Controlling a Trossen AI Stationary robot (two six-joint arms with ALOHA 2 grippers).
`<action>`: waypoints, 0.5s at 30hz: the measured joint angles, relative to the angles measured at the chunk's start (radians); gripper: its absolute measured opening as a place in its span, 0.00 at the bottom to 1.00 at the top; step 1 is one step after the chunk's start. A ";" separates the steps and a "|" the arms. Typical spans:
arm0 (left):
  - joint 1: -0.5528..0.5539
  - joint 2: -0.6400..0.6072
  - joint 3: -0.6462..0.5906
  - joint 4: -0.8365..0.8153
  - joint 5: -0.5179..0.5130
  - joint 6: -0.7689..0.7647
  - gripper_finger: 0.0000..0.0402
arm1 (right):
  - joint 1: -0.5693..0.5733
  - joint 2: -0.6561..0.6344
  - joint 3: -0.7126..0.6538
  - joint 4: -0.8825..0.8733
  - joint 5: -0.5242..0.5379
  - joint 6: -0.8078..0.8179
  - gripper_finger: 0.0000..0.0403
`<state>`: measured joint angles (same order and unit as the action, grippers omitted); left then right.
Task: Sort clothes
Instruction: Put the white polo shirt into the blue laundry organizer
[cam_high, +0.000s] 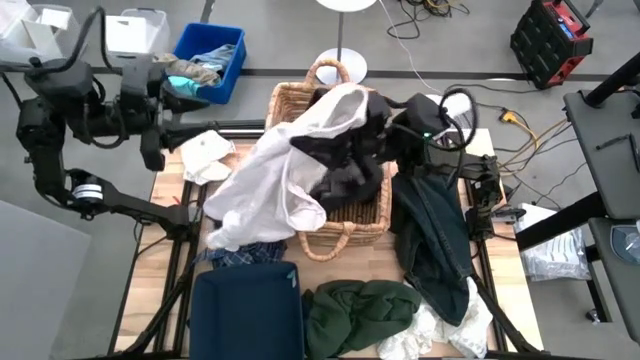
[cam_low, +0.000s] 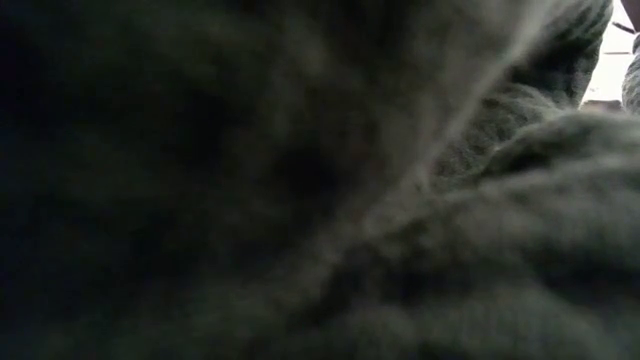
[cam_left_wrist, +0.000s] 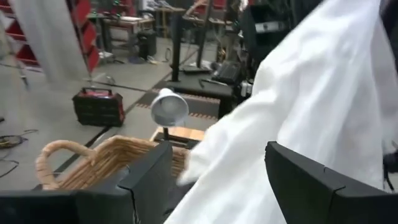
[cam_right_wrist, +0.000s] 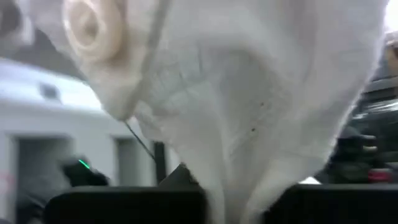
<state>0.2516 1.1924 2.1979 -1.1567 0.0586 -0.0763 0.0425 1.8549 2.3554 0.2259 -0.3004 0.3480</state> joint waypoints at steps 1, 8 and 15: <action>0.000 0.003 0.000 0.001 0.006 0.003 0.59 | 0.002 0.000 0.000 0.022 -0.007 0.047 0.02; 0.000 -0.002 -0.001 0.002 0.088 0.004 0.59 | 0.043 0.000 0.000 0.211 -0.022 0.245 0.02; -0.002 -0.001 -0.001 0.003 0.320 -0.038 0.59 | 0.092 -0.023 0.001 0.281 -0.001 0.305 0.02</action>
<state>0.2493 1.1911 2.1967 -1.1534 0.3788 -0.1148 0.1343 1.8320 2.3566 0.5073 -0.3012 0.6534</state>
